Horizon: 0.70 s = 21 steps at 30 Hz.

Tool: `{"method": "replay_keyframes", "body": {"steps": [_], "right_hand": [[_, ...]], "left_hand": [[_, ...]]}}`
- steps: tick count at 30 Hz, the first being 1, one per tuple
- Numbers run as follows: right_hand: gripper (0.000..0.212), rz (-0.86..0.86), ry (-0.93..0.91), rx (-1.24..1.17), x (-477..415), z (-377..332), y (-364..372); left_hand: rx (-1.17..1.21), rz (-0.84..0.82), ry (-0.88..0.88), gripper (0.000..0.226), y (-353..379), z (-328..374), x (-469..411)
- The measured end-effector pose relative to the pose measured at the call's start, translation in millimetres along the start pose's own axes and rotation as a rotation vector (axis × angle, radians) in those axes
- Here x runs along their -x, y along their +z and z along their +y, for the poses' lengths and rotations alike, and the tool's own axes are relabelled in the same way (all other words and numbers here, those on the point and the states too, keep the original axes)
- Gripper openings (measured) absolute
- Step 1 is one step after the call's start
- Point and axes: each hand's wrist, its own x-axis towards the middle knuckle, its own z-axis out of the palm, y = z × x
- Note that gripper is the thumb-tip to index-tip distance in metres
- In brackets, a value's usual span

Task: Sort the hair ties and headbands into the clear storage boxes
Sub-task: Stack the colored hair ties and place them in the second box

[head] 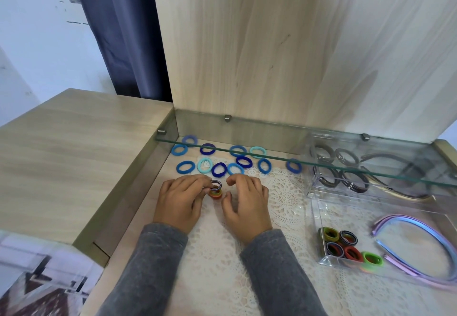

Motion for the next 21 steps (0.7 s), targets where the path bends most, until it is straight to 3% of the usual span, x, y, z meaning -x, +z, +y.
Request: {"method": "replay_keyframes", "body": {"steps": [8, 14, 21], "right_hand": [[0.028, -0.042, 0.011, -0.014, -0.2, -0.8, -0.7], [0.022, -0.125, -0.012, -0.015, -0.3, -1.5, -2.1], [0.029, -0.157, -0.018, 0.030, -1.3, -1.8, -1.9]], "left_hand": [[-0.021, -0.017, 0.018, 0.040, -4.1, 4.4, -1.6], [-0.031, -0.046, -0.007, 0.039, -4.2, 4.5, -1.2], [0.022, -0.093, -0.021, 0.037, -2.6, 0.6, -1.2]]}}
